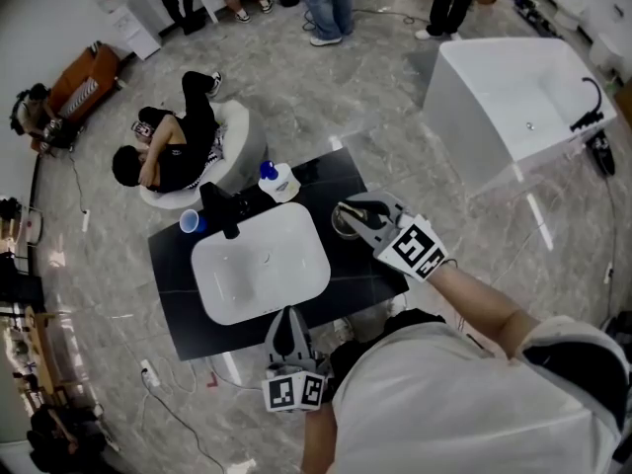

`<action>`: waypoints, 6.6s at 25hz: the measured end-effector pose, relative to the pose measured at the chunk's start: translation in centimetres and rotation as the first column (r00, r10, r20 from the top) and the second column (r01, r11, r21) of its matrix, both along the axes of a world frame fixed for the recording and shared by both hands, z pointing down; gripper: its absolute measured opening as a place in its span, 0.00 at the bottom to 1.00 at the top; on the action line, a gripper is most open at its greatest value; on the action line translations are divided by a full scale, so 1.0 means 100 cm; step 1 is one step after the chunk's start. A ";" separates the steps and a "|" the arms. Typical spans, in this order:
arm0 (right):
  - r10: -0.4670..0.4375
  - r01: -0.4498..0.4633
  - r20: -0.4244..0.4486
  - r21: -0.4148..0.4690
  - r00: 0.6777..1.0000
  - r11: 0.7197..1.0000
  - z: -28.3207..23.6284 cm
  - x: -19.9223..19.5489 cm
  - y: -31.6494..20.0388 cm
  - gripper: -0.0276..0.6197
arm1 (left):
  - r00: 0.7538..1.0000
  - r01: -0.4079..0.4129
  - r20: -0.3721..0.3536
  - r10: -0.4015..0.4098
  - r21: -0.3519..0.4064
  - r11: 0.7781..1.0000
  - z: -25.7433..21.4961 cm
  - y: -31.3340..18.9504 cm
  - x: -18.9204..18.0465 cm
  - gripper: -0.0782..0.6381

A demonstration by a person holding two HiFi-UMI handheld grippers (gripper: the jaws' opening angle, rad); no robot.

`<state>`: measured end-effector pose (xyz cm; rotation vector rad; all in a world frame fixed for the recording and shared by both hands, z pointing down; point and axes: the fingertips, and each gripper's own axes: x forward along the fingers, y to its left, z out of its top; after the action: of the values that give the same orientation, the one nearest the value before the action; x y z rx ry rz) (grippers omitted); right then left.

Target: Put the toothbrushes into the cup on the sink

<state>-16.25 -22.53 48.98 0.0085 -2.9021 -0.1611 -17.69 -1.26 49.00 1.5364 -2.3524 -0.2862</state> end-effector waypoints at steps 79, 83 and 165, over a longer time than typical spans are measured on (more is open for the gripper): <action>-0.198 0.173 -0.228 -0.125 0.953 0.977 0.101 -0.025 0.068 0.24 | 0.999 -0.020 -0.030 0.020 0.016 1.000 0.010 -0.001 -0.023 0.11; -0.196 0.169 -0.244 -0.130 0.950 0.977 0.107 -0.022 0.071 0.28 | 0.999 -0.033 -0.030 0.034 0.028 0.999 0.008 -0.003 -0.024 0.11; 0.369 -0.360 0.067 -0.120 0.927 0.925 -0.039 0.067 0.085 0.12 | 0.906 -0.417 -0.012 0.423 0.147 0.897 0.019 -0.002 -0.013 0.11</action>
<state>-9.57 -14.05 45.12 0.5482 -2.9264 0.0609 -18.96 -1.51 50.87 2.0318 -1.9310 -0.3814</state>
